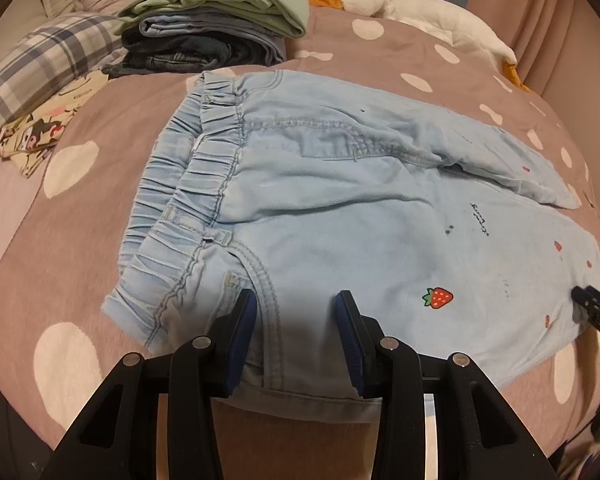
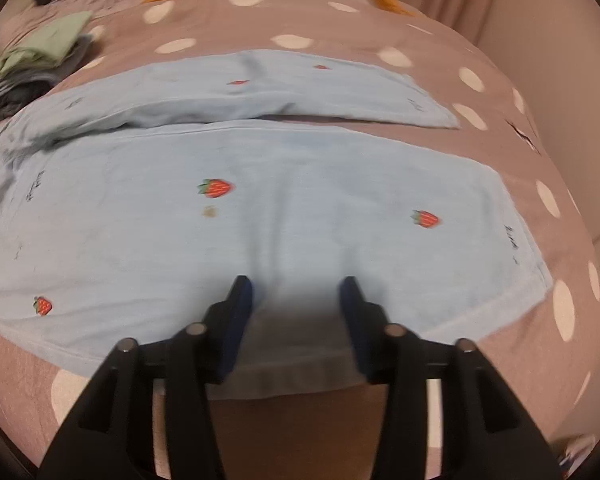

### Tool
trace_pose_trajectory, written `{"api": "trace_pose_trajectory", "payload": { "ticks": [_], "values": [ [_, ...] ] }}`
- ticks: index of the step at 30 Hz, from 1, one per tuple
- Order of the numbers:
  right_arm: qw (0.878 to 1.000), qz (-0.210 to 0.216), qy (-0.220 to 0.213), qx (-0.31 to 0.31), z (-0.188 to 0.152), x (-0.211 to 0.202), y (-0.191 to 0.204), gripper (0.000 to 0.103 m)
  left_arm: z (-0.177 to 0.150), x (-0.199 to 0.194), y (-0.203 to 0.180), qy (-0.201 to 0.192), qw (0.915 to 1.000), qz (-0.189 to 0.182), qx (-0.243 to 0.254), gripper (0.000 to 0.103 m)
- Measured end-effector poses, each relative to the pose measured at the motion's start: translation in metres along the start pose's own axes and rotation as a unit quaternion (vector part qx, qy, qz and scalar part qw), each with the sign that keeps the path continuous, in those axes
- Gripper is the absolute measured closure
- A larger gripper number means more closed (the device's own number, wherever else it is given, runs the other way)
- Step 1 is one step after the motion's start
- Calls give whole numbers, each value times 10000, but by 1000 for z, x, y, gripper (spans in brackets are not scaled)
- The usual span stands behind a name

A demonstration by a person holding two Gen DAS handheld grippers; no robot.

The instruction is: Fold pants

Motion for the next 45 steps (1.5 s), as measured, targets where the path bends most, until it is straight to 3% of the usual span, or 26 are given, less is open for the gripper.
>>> {"api": "trace_pose_trajectory", "payload": {
  "ticks": [3,9,12,14,17,19,24,27,29,30,33,36,41,43,45],
  "values": [
    [9995,175,-241,-143,10,-15,16,57,-1,-3,1,40,10000,-14,-45,63],
    [9844,1336,-756,-855,30,-44,104,57,3,-15,9,-47,9996,273,-16,63],
    [9765,1757,-694,-1034,28,-45,137,57,0,-16,17,-60,9985,525,173,63],
    [9714,1980,-566,-1178,20,-44,156,57,-7,-12,20,7,9989,414,205,63],
    [9647,2189,-38,-1463,-9,-37,175,56,-10,-16,19,-51,9987,365,345,62],
    [9650,2124,-125,-1534,-15,-39,175,56,-12,-18,18,-39,9987,333,395,62],
    [9631,2302,185,-1384,-10,-51,161,56,-8,-27,20,-95,9998,86,176,62],
    [9634,2351,-156,-1278,5,-62,158,53,0,-37,20,-219,9995,-198,-56,60],
    [9635,2373,-243,-1214,12,-61,165,52,8,-42,18,-355,9991,-223,-79,52],
    [9634,2388,-187,-1207,9,-59,169,51,10,-42,17,-399,9990,-207,-72,47],
    [9569,2524,261,-1413,-12,-46,190,51,16,-39,17,-420,9989,-190,-91,46],
    [9532,2399,124,-1835,-21,-50,198,51,19,-38,20,-395,9988,-246,-139,46],
    [9538,2622,-3,-1470,2,-55,186,44,49,-43,27,-683,9964,-472,-168,45],
    [9587,2497,-55,-1358,8,-49,182,43,64,-39,35,-750,9950,-564,-342,33],
    [9615,2455,-85,-1233,14,-42,181,43,84,-26,54,-806,9939,-469,-593,32]
  ]
}}
Point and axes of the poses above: each gripper's, at about its wrist camera, not at the fingertips, and x roughly the way its jaws point, y to its left, z to its top, the point moved 7 cm from there along x, roughly the way its jaws point, and after that the axes turned 9 degrees about -y, right-handed, at the moved point
